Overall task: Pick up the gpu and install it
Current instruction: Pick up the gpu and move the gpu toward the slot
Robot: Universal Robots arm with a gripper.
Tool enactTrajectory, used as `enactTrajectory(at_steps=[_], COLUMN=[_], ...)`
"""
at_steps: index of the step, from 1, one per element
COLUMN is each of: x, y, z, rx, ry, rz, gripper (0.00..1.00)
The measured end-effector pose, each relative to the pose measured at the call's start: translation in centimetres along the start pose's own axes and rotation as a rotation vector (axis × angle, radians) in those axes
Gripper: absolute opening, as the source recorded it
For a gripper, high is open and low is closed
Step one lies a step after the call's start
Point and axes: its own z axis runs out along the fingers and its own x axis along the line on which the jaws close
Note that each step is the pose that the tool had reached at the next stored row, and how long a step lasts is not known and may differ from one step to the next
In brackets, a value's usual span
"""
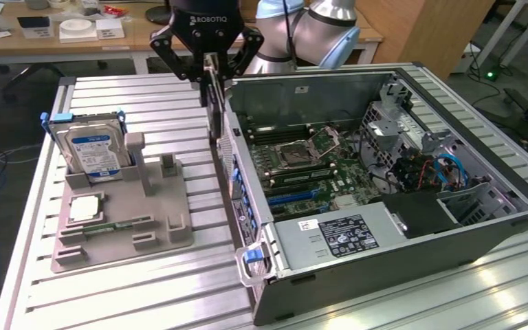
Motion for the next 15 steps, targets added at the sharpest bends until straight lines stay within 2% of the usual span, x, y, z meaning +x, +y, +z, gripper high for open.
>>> enactTrajectory(at_steps=[15], x=[-1.5], y=[0.06], z=[0.05], rx=[0.0000], ry=[0.0000], rz=[0.000], gripper=[0.28])
